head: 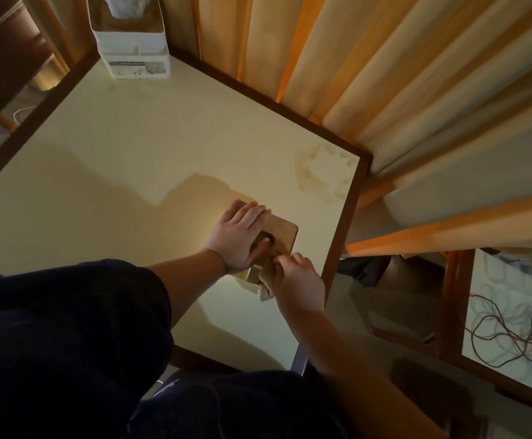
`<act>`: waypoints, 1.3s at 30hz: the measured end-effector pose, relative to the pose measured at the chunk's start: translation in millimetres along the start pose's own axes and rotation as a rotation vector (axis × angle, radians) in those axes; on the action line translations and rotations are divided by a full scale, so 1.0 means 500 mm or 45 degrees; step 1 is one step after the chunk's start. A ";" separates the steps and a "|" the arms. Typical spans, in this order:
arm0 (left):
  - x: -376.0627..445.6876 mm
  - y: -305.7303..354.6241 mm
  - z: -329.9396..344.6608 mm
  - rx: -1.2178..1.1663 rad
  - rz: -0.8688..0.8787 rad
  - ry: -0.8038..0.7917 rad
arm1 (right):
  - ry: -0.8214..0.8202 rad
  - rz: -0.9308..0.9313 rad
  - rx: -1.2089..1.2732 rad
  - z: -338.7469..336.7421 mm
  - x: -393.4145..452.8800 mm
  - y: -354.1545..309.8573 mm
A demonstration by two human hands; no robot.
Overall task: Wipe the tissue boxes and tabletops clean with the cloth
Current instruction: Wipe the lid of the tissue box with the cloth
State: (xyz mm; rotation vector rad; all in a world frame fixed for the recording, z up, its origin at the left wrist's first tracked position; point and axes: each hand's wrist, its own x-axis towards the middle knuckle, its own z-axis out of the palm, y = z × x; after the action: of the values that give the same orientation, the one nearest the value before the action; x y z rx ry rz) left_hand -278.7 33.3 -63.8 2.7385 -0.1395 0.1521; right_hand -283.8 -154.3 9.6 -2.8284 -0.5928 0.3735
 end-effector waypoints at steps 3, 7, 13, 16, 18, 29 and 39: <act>-0.001 0.001 -0.004 -0.017 -0.004 -0.016 | -0.161 -0.059 0.058 -0.025 0.018 0.001; 0.001 0.003 -0.020 -0.056 -0.003 -0.071 | -0.394 -0.203 -0.040 -0.048 0.042 0.011; 0.035 -0.011 -0.089 0.067 0.146 -0.454 | -0.354 -0.213 0.003 -0.050 0.002 0.045; 0.059 -0.008 -0.114 0.228 0.311 -0.720 | -0.241 -0.188 0.020 -0.063 -0.031 0.073; 0.068 0.005 -0.122 0.265 0.434 -0.835 | -0.189 -0.176 0.016 -0.071 -0.052 0.088; 0.039 0.068 -0.143 0.212 0.462 -1.010 | -0.184 -0.295 -0.021 -0.042 -0.103 0.078; -0.088 0.076 -0.056 -0.188 -0.390 -0.411 | -0.061 -0.197 -0.053 0.017 -0.102 0.058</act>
State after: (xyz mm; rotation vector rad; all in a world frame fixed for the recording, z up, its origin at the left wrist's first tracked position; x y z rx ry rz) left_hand -329.3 12.9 -29.5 2.5772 0.1745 -0.3708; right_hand -321.0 -199.9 3.9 -2.7954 -0.8319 0.4051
